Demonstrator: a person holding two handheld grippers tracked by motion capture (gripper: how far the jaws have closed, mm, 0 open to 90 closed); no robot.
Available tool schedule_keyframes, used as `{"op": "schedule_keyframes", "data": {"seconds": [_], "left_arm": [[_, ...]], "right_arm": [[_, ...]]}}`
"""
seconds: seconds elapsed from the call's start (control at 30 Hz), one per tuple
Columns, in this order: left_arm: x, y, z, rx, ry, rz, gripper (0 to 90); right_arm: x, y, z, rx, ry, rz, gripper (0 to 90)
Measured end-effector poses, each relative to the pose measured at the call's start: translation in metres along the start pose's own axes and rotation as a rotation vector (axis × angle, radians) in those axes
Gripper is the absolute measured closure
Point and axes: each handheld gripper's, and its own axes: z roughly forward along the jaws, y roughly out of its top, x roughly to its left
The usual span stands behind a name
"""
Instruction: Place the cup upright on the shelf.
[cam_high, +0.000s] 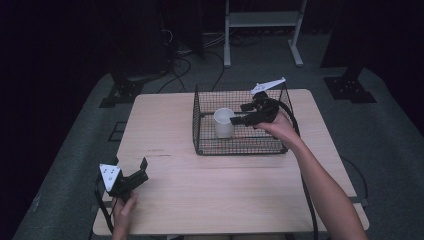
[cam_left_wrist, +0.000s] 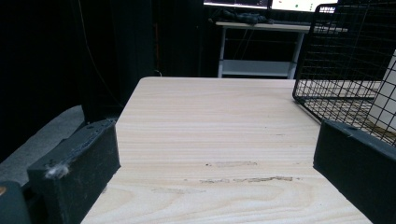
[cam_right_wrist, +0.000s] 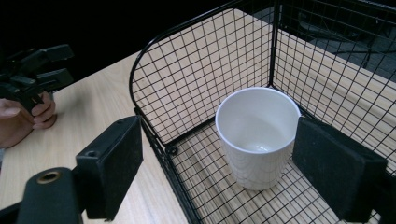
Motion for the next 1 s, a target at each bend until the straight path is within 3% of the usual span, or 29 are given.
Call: {"op": "schedule_keyframes", "data": {"seconds": [0.53, 1.0], "left_arm": [[0.0, 0.0, 0.0, 0.0, -0.001, 0.003, 0.0], [-0.001, 0.0, 0.0, 0.0, -0.001, 0.007, 0.0]], "right_arm": [[0.012, -0.008, -0.011, 0.016, 0.016, -0.023, 15.4], [0.019, -0.031, -0.015, 0.002, 0.051, -0.011, 15.4]]}}
